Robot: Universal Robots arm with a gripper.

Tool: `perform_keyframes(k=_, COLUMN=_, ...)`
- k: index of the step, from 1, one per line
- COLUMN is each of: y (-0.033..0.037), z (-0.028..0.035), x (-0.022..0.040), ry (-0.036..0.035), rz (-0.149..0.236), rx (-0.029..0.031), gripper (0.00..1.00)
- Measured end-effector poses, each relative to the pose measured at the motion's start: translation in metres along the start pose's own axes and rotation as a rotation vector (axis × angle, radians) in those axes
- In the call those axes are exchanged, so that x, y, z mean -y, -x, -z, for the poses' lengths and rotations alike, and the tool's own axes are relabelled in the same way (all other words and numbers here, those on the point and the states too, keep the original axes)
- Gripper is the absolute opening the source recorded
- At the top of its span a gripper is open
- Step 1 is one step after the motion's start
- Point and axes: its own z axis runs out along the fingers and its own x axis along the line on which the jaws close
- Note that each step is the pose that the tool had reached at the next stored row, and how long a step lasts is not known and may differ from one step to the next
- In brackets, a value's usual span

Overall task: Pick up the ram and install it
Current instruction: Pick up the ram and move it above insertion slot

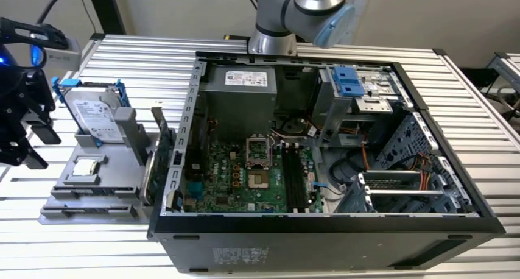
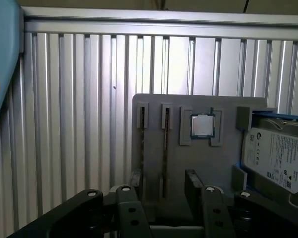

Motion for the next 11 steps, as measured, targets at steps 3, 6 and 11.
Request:
perform_keyframes(k=3, y=0.0, z=-0.0047, x=-0.0003, ry=0.0006, rz=0.0, rx=0.0001, gripper=1.0)
perform_keyframes(k=6, y=0.0, z=-0.0088, x=-0.0005, ry=0.0018, rz=0.0, rx=0.0, gripper=1.0)
perform_keyframes(k=11, y=0.0, z=-0.0142, x=-0.0007, ry=0.002, rz=0.0, rx=0.0, gripper=1.0)
